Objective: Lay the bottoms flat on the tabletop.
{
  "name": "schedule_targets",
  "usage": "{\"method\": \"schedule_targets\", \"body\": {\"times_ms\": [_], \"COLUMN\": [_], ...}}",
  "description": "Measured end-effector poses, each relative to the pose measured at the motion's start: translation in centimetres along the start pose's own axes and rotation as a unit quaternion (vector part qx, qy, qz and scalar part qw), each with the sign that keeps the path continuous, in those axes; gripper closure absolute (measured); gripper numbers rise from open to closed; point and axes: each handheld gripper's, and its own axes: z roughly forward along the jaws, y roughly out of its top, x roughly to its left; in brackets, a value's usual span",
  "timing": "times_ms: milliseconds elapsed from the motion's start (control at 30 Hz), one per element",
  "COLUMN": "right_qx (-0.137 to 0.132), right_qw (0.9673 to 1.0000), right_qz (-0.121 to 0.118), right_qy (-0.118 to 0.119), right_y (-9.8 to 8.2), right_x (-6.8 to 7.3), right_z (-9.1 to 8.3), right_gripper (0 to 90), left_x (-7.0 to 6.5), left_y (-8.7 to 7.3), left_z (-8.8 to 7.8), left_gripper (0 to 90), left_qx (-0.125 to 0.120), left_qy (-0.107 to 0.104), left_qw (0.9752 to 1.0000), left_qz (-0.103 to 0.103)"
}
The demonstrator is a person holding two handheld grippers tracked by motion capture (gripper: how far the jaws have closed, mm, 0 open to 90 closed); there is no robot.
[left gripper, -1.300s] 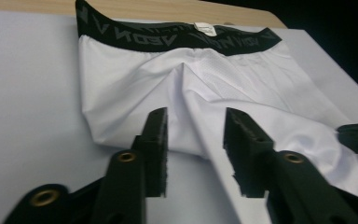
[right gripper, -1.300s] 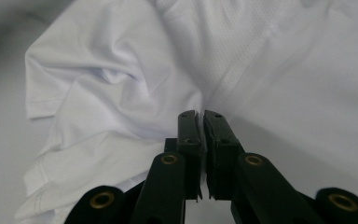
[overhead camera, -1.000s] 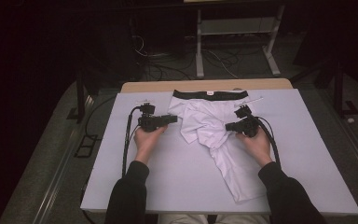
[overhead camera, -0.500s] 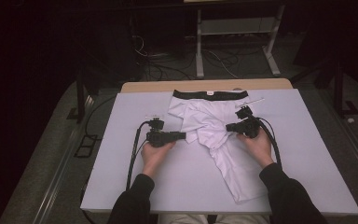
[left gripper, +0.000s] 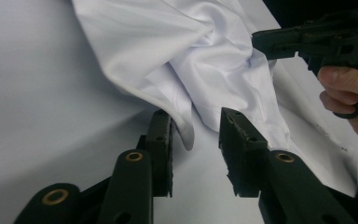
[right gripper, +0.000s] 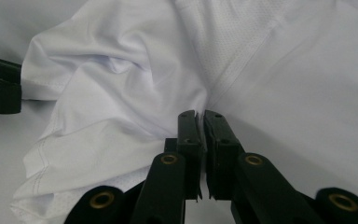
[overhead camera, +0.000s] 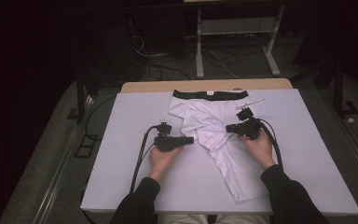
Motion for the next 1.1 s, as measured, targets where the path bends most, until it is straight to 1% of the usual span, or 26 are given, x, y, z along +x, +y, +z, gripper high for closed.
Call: {"method": "schedule_targets", "body": {"times_ms": [67, 100, 133, 167, 200, 267, 333, 367, 400, 467, 500, 600, 667, 733, 800, 867, 900, 1033, 1100], "right_qx": [0.001, 0.002, 0.003, 0.004, 0.004, 0.003, 0.003, 0.003, 0.0, -0.013, -0.025, -0.045, -0.05, -0.048, -0.041, -0.039, -0.036, -0.015, -0.002], "right_qw": [1.0, 1.0, 1.0, 1.0, 1.0, 1.0, 1.0, 1.0, 1.0, 0.9998, 0.9996, 0.9989, 0.9987, 0.9984, 0.9977, 0.9962, 0.9953, 0.9931, 0.9926], "right_qz": [-0.001, -0.005, -0.006, -0.007, -0.007, -0.001, 0.003, 0.002, 0.002, 0.007, 0.007, 0.0, -0.012, -0.027, -0.042, -0.054, -0.061, -0.083, -0.087], "right_qy": [0.001, 0.0, -0.001, 0.0, 0.0, 0.002, 0.003, 0.0, -0.004, -0.011, -0.013, -0.011, -0.001, 0.012, 0.033, 0.057, 0.065, 0.081, 0.085], "right_y": [-0.1, -0.1, -0.2, -0.2, -0.2, -0.2, -0.2, -0.2, -0.2, -0.1, 0.0, 0.3, 0.3, 0.3, 0.3, 0.3, 0.2, 0.0, -0.1], "right_x": [0.1, 0.1, 0.1, 0.2, 0.2, 0.1, 0.1, 0.1, 0.1, 0.1, 0.2, 0.9, 1.7, 2.7, 3.8, 4.8, 5.3, 6.7, 7.1], "right_z": [0.0, 0.0, 0.1, 0.1, 0.1, 0.1, 0.0, -0.1, -0.2, -0.8, -1.3, -2.5, -3.1, -3.3, -3.3, -3.2, -3.1, -2.2, -1.7], "right_gripper": [84.6, 84.5, 84.6, 84.4, 84.2, 83.1, 79.5, 76.7, 73.7, 69.4, 67.0, 63.9, 62.9, 62.8, 62.9, 64.2, 64.8, 66.1, 66.3], "left_x": [-0.1, -0.1, -0.1, -0.1, 0.0, 0.0, 0.2, 0.2, 0.2, 0.2, 0.1, 0.0, -0.1, -0.3, -0.4, -0.4, -0.5, -0.5, -0.5], "left_y": [0.1, 0.2, 0.2, 0.3, 0.3, 0.4, 0.5, 0.5, 0.5, 0.5, 0.6, 0.6, 0.6, 0.6, 0.7, 0.8, 0.8, 1.0, 1.0], "left_z": [0.2, 0.3, 0.4, 0.4, 0.4, 0.5, 0.5, 0.5, 0.5, 0.6, 0.6, 0.7, 0.6, 0.6, 0.4, 0.2, 0.1, -0.4, -0.6], "left_gripper": [70.7, 72.6, 73.8, 77.3, 78.7, 81.2, 82.2, 83.2, 84.9, 87.3, 87.5, 88.3, 88.5, 88.6, 88.6, 88.6, 88.6, 88.5, 88.4], "left_qx": [0.003, 0.003, 0.004, 0.005, 0.009, 0.01, 0.01, 0.01, 0.012, 0.017, 0.019, 0.026, 0.029, 0.031, 0.028, 0.025, 0.023, 0.017, 0.018], "left_qy": [0.009, 0.01, 0.013, 0.014, 0.015, 0.015, 0.014, 0.014, 0.017, 0.013, 0.013, 0.013, 0.017, 0.019, 0.018, 0.016, 0.016, 0.016, 0.019], "left_qw": [0.9999, 0.9999, 0.9999, 0.9999, 0.9998, 0.9998, 0.9998, 0.9998, 0.9998, 0.9998, 0.9997, 0.9996, 0.9994, 0.9992, 0.9993, 0.9994, 0.9994, 0.9995, 0.9993], "left_qz": [0.007, 0.008, 0.006, 0.005, 0.007, 0.001, -0.004, -0.005, -0.007, -0.005, -0.005, 0.004, 0.011, 0.016, 0.017, 0.02, 0.019, 0.022, 0.026]}}
